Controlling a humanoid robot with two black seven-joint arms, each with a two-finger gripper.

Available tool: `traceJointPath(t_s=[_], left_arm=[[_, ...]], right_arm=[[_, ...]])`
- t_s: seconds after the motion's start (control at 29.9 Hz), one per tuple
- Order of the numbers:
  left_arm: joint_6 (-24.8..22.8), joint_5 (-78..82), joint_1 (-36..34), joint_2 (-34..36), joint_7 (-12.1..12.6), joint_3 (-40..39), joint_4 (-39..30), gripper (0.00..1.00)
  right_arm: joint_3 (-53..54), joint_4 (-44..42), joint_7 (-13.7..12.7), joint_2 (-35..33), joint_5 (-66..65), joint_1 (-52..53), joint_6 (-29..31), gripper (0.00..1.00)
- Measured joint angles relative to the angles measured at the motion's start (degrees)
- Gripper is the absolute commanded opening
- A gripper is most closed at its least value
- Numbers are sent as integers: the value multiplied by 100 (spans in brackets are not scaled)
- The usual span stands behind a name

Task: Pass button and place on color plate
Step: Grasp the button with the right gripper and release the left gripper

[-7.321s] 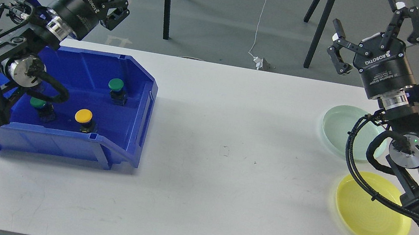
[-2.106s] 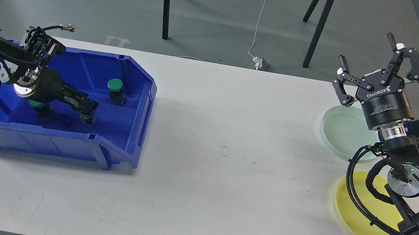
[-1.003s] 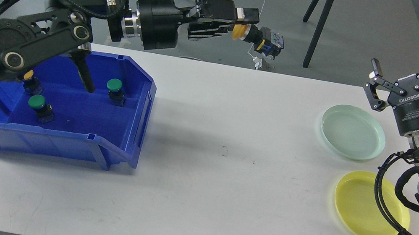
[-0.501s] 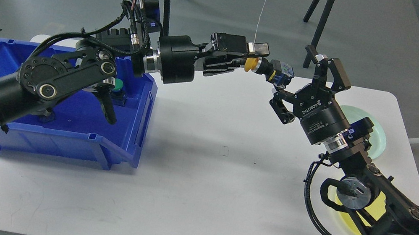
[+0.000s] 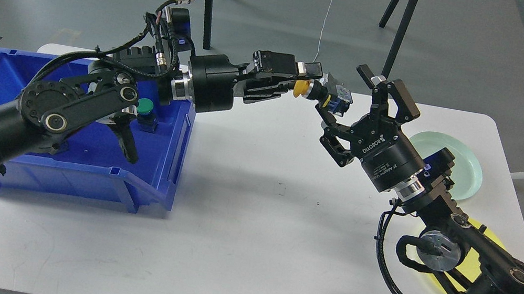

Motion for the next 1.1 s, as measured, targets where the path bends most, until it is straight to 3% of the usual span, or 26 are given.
traceJointPath(t_s=[0.43, 0.97, 1.1], left_arm=[[0, -13, 6, -13, 0, -30, 113, 23], [0, -18, 6, -13, 0, -30, 115, 23], [0, -18, 6, -13, 0, -30, 116, 23]], right_arm=[[-212, 319, 0, -305, 7, -36, 3, 92], [-276, 127, 0, -120, -23, 137, -207, 66], [-304, 123, 0, -109, -23, 148, -211, 65]])
